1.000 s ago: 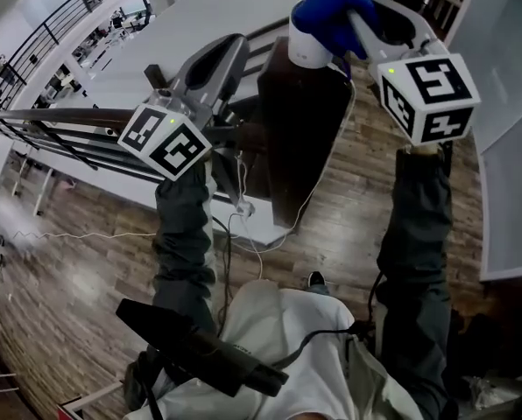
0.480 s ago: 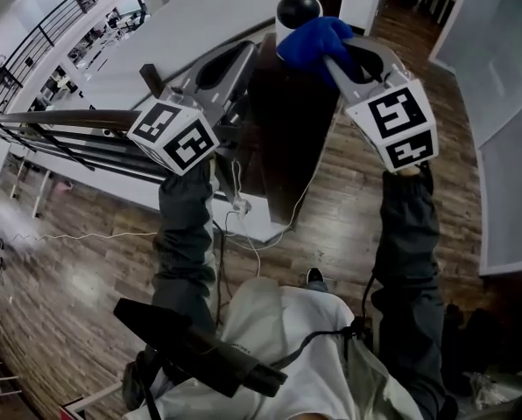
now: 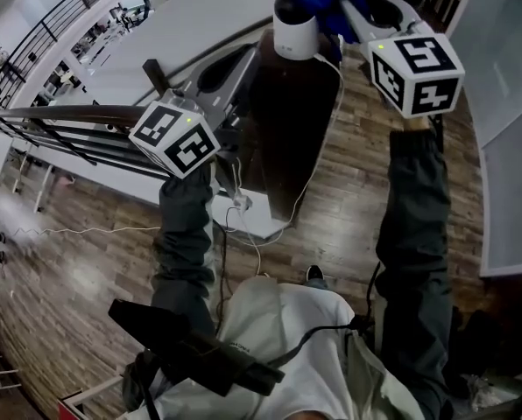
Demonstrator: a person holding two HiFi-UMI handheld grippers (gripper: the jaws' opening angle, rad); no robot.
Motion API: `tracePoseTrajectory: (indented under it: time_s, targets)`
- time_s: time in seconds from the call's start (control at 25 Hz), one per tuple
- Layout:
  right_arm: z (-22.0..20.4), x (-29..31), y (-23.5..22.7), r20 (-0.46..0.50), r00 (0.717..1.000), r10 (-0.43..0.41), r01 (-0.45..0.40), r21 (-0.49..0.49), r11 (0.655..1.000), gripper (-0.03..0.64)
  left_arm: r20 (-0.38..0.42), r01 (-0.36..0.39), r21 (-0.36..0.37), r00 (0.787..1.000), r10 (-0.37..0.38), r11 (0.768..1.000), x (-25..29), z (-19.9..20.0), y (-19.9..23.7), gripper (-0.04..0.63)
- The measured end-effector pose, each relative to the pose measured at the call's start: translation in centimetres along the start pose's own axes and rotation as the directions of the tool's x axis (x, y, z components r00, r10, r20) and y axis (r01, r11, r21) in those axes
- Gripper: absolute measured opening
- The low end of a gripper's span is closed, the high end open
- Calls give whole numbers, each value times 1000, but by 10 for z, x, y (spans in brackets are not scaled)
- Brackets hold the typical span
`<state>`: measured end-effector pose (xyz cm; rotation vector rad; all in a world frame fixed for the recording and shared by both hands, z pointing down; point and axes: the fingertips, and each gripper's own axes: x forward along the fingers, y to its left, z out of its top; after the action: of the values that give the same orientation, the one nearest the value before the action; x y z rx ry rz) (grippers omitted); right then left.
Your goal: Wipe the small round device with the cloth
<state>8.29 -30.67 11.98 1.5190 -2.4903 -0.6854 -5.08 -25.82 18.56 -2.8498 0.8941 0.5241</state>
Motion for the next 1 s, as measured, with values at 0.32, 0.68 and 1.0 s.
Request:
tracePoseTrajectory:
  time_s: [0.32, 0.68, 1.0]
  targets:
    - [-74, -15, 39, -142, 976, 162, -165, -7, 986, 72, -6, -5, 11, 1000, 5, 1000, 6, -9, -9, 5]
    - [-38, -120, 39, 136, 990, -42, 34, 57, 998, 72, -3, -67, -43, 998, 67, 997, -18, -25, -35, 5]
    - [-62, -157, 80, 139, 989, -59, 48, 78, 996, 72, -8, -143, -23, 990, 143, 989, -47, -52, -69, 5]
